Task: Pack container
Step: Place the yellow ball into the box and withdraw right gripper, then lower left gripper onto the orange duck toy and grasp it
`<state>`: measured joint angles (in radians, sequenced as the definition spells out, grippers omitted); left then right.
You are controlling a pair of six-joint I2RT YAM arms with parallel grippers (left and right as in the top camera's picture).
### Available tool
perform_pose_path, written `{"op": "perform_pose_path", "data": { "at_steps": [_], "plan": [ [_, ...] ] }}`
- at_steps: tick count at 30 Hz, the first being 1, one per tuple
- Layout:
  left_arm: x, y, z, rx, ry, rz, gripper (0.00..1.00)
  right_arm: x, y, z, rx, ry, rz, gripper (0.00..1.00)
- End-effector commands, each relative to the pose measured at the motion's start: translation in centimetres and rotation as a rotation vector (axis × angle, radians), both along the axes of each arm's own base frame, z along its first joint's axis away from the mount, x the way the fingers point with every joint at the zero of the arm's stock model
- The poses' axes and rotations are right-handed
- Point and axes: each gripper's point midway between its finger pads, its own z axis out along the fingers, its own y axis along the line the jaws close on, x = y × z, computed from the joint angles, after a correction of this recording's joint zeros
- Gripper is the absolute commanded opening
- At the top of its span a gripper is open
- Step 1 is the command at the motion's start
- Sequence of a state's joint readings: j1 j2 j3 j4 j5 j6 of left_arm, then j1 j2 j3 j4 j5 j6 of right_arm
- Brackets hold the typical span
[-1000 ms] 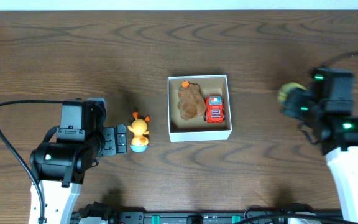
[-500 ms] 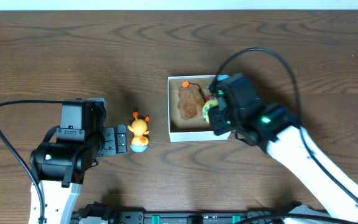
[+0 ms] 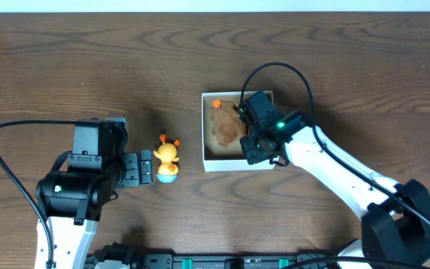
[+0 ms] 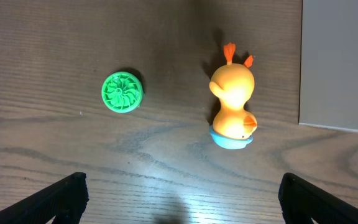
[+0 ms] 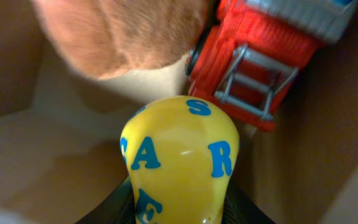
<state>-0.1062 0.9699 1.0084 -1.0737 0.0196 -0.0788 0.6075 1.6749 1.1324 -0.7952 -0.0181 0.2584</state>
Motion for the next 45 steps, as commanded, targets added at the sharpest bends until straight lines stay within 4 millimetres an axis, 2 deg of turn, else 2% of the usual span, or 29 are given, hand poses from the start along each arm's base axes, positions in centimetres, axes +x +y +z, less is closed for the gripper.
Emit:
{"op": "perform_pose_path", "data": {
  "at_steps": [1, 6, 8, 9, 10, 13, 18, 20, 23, 25, 27, 32, 34, 38, 45],
  "plan": [
    [0.2, 0.1, 0.4, -0.004, -0.009, 0.014, 0.98, -0.3, 0.0, -1.0, -0.025, 0.032, -0.002, 0.27],
    [0.2, 0.1, 0.4, -0.004, -0.009, 0.014, 0.98, 0.3, -0.4, -0.3, -0.043, -0.005, -0.006, 0.46],
    [0.2, 0.1, 0.4, -0.004, -0.009, 0.014, 0.98, 0.9, -0.4, 0.6, -0.044, -0.036, -0.010, 0.61],
    [0.2, 0.1, 0.4, -0.004, -0.009, 0.014, 0.98, 1.2, -0.5, 1.3, -0.046, -0.055, -0.014, 0.65],
    [0.2, 0.1, 0.4, -0.004, -0.009, 0.014, 0.98, 1.6, -0.6, 2.2, -0.047, -0.079, -0.022, 0.70],
    [0.2, 0.1, 0.4, -0.004, -0.009, 0.014, 0.98, 3.1, -1.5, 5.7, -0.057, -0.164, -0.056, 0.78],
    [0.2, 0.1, 0.4, -0.004, -0.009, 0.014, 0.98, 5.1, -3.5, 12.5, -0.030, -0.304, -0.139, 0.80],
    [0.2, 0.1, 0.4, -0.004, -0.009, 0.014, 0.98, 5.6, -4.9, 14.5, 0.004, -0.342, -0.213, 0.82],
    [0.2, 0.1, 0.5, -0.004, -0.011, 0.014, 0.98, 5.9, -8.9, 16.1, 0.042, -0.351, -0.422, 0.93],
    [0.4, 0.1, 0.5, -0.005, -0.018, 0.014, 0.98, 5.5, -12.4, 16.0, 0.044, -0.317, -0.597, 0.99],
    [0.5, 0.1, 0.6, -0.005, -0.023, 0.014, 0.98, 4.8, -15.6, 15.3, 0.036, -0.255, -0.723, 0.99],
    [0.9, -0.3, 0.7, -0.027, -0.034, 0.008, 0.98, 3.1, -20.4, 12.5, 0.002, -0.114, -0.839, 0.99],
    [1.0, -0.7, 0.3, -0.046, -0.015, -0.001, 0.98, 2.5, -21.6, 11.3, -0.022, -0.080, -0.843, 0.99],
    [1.8, -1.1, -1.8, -0.063, 0.087, 0.039, 0.98, 1.5, -23.4, 8.4, -0.062, -0.026, -0.847, 0.99],
    [3.9, -3.0, -6.9, -0.039, 0.251, -0.012, 0.98, 0.1, -24.4, 4.8, -0.085, 0.023, -0.859, 0.99]
  ]
}}
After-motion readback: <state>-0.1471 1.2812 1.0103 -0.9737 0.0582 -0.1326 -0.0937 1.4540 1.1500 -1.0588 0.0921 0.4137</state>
